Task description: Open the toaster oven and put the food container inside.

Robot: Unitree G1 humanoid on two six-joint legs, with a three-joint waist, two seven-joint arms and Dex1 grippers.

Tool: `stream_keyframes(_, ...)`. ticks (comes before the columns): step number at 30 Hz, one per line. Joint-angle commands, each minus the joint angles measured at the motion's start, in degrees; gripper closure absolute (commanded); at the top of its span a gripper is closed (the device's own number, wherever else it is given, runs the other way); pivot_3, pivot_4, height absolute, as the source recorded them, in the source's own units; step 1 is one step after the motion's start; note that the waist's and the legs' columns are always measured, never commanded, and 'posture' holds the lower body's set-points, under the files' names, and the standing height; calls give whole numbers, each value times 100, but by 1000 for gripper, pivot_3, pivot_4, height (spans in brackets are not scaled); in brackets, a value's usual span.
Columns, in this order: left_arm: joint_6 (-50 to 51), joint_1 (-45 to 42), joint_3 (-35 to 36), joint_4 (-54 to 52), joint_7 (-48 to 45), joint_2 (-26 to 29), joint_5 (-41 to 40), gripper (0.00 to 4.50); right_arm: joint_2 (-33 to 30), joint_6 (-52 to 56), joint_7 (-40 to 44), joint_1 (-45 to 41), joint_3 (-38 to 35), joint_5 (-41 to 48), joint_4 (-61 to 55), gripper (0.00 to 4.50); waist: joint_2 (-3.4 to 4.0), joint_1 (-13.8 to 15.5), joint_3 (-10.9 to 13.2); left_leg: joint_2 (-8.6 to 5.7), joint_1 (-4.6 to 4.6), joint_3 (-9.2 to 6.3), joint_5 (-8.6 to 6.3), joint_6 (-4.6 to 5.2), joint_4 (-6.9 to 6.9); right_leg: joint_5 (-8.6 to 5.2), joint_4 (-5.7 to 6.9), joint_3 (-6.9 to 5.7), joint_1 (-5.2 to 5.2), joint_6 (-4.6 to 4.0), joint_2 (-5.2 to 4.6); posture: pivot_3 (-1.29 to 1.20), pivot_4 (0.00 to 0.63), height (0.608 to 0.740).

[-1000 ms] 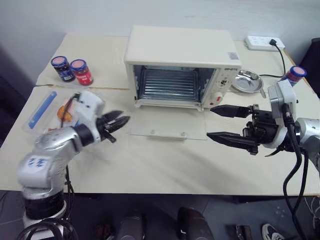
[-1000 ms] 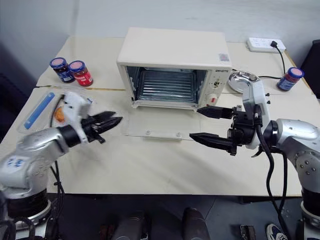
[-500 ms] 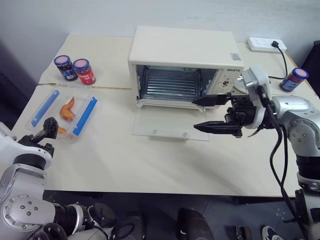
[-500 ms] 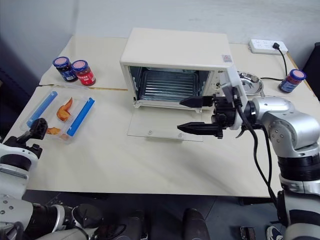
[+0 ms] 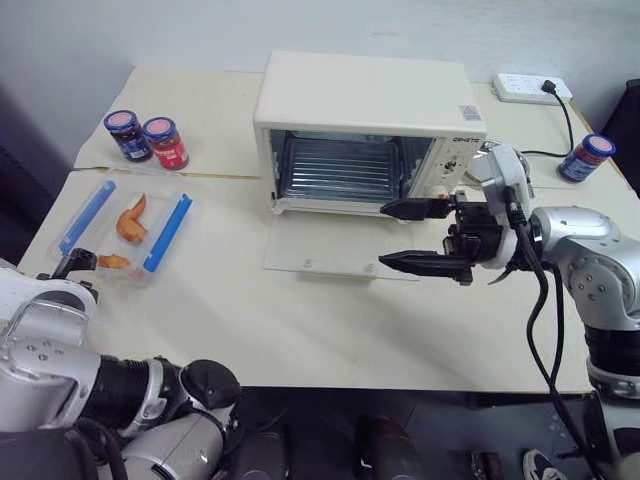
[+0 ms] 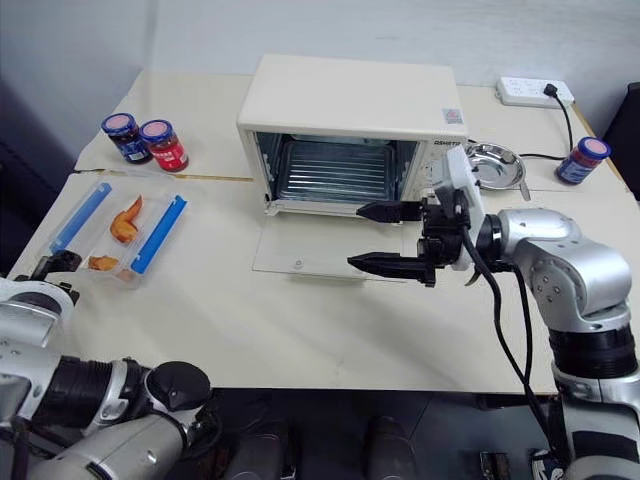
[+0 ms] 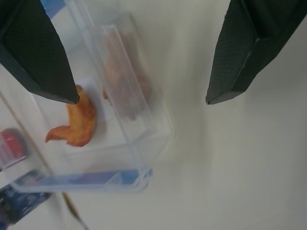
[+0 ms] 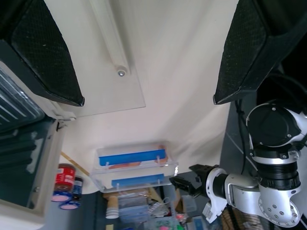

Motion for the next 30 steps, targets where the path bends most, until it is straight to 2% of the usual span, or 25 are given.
stream_keyframes(1, -49, -222, 135, 87, 123, 13, 250, 441, -34, 55, -209, 125, -347, 202, -335, 0, -5, -2, 2, 0, 0, 1, 0, 0, 0, 0, 0, 0, 0, 0, 0, 0, 150, 740)
stream_keyframes(2, -49, -243, 146, 110, 131, 5, 288, 575, -51, 66, -245, 204, -388, 223, -397, 0, -8, -2, 1, 0, 0, 1, 0, 0, 0, 0, 0, 0, 0, 0, 0, 0, 150, 740)
stream_keyframes(13, -52, -256, 106, 417, 154, 299, 618, 3986, -199, 213, -498, 493, -625, 381, -691, 0, -9, -27, 0, 3, 6, 5, 0, -5, -4, 0, 2, 6, -3, 0, 2, 0, 150, 740)
stream_keyframes(15, -50, -164, 54, 502, 119, 359, 657, 4485, -254, 246, -512, 490, -654, 402, -673, 0, -9, -23, 0, 2, 5, 4, -1, -5, -4, 0, 1, 5, -2, 0, 1, 0, 150, 740)
stream_keyframes(20, -49, 109, -178, 699, -123, 658, 591, 4499, -308, 309, -525, 491, -698, 448, -657, 0, -9, -46, 0, 4, 8, 5, 0, -8, -7, -1, 4, 5, -4, -1, 2, 0, 150, 740)
stream_keyframes(23, -49, 611, -706, 849, -683, 1161, 230, 4499, -341, 328, -510, 518, -710, 443, -645, 0, -9, -121, 0, 9, 11, 5, 1, -10, -9, -1, 6, 6, -6, -2, 4, 0, 150, 740)
stream_keyframes(26, -49, 1178, -1276, 948, -1320, 1715, -291, 4499, -386, 344, -492, 589, -748, 447, -623, 0, -9, -155, 0, 15, 10, 1, -1, -15, -14, -4, 9, 7, -13, -8, 6, 0, 150, 740)
stream_keyframes(30, -49, 1996, -2236, 1022, -2497, 3063, -1337, 4499, -488, 343, -459, 900, -872, 481, -670, 0, -27, -137, 4, 16, 5, 0, -3, -16, -14, -9, 11, 4, -17, -18, 8, 0, 150, 740)
